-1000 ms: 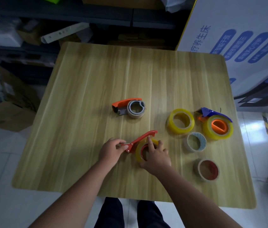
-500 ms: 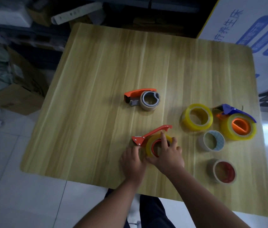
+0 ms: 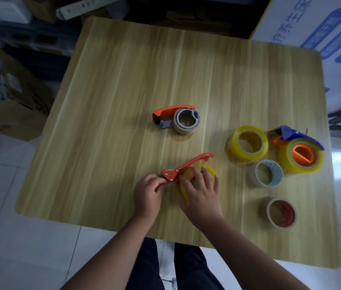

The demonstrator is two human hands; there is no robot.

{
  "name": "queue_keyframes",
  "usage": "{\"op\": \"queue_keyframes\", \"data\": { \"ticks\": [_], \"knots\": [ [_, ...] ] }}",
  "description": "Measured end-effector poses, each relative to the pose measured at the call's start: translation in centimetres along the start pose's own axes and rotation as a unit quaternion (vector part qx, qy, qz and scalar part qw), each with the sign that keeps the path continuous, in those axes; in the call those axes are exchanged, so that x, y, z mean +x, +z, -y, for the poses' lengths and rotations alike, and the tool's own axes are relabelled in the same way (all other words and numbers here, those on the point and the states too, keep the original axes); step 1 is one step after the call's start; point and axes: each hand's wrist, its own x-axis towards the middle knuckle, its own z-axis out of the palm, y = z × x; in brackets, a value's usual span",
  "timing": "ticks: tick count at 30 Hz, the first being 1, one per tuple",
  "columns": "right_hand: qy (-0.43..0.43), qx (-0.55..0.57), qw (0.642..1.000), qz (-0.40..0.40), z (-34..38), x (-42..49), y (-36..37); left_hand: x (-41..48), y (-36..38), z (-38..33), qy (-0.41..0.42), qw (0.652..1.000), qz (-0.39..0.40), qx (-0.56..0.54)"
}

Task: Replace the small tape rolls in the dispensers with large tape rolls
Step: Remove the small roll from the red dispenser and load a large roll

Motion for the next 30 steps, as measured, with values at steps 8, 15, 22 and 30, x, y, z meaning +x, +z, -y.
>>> {"op": "queue_keyframes", "data": {
  "ticks": [8, 15, 22, 30],
  "knots": [
    [0.046, 0.041, 0.996, -0.067, 1.7, 2.8, 2.1, -0.5, -0.6, 0.2, 0.065, 0.997, 0.009, -0.028],
    [0.037, 0.062, 0.985, -0.156, 1.7, 2.7, 3.6, -0.5, -0.8, 0.3, 0.081, 0.996, 0.003, -0.026],
    [0.044, 0.051, 0.983, -0.169, 1.7, 2.5, 4.1, -0.9, -0.8, -0.1, 0.076, 0.996, 0.005, -0.035],
    [0.051, 0.053, 0.987, -0.144, 1.7, 2.7, 4.1, 0.0, -0.2, -0.1, -0.104, 0.992, 0.002, -0.069]
  ]
}}
